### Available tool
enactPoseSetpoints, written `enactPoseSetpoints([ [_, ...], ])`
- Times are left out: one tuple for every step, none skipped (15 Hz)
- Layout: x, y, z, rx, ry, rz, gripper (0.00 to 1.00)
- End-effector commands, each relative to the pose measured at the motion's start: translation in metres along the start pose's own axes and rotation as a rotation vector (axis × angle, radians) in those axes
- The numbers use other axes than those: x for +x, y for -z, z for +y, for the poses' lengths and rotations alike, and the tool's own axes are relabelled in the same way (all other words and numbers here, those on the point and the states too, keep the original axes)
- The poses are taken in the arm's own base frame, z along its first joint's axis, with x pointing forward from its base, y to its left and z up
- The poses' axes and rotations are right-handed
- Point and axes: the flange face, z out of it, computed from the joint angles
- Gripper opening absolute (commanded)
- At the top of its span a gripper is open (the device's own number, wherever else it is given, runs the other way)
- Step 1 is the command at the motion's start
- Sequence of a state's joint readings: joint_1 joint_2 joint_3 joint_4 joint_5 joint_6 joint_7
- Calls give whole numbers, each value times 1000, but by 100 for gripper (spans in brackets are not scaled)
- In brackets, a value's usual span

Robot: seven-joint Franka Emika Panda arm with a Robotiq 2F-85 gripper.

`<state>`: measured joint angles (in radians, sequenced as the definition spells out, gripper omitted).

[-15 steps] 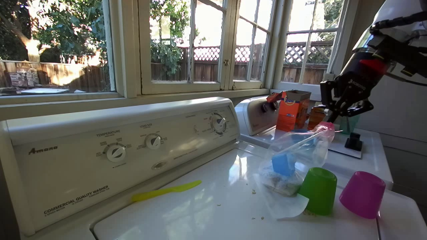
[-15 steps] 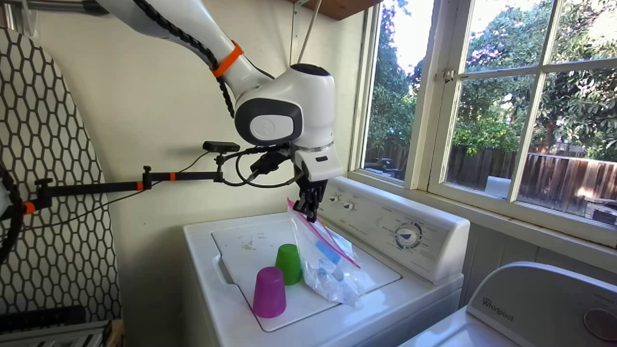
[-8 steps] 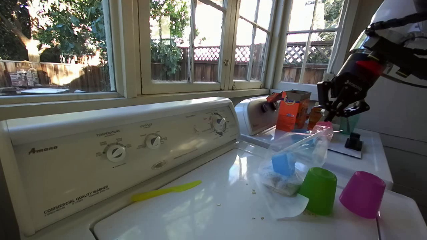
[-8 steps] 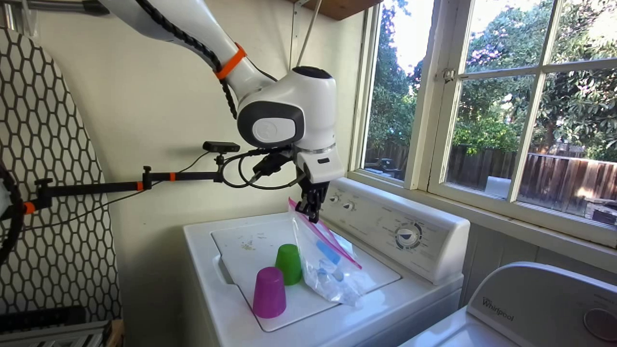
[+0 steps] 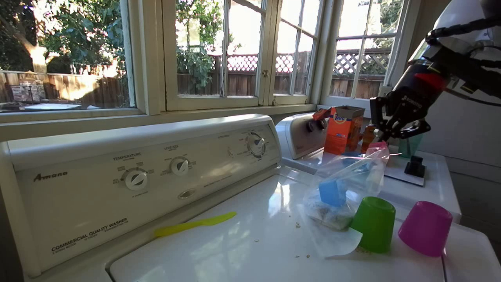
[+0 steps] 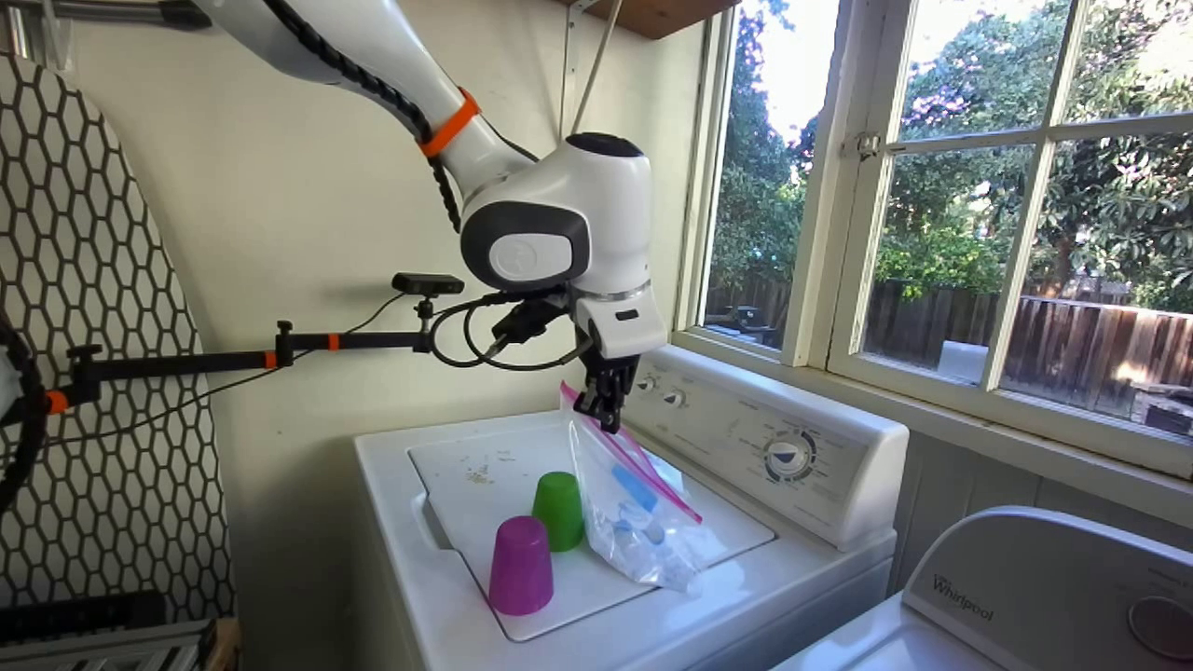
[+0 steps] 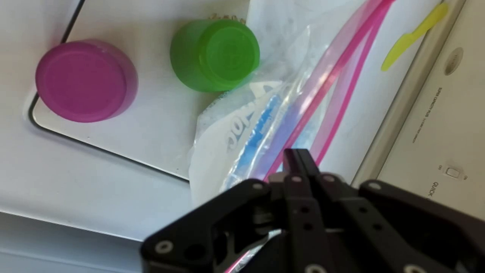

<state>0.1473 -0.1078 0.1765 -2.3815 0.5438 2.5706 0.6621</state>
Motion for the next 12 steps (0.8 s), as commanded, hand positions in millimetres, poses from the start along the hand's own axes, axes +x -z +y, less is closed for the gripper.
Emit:
enactPoseSetpoints([
  [1, -3, -1, 24, -36, 5, 0],
  [3, -3, -1, 25, -41, 4, 0],
  [5, -2, 0, 27, -45, 3, 0],
  [7, -1, 1, 29, -50, 2, 0],
  [10, 0, 2, 32, -58, 3, 0],
  [12, 1, 3, 34, -64, 4, 0],
  [14, 2, 4, 40, -75, 4, 0],
  [15, 3, 4, 44, -82, 3, 0],
  [15, 2, 4, 49, -88, 0, 0],
  [15, 2, 4, 52, -94, -2, 0],
  [15, 0, 4, 52, -99, -6, 0],
  [15, -1, 3, 55, -103, -6, 0],
])
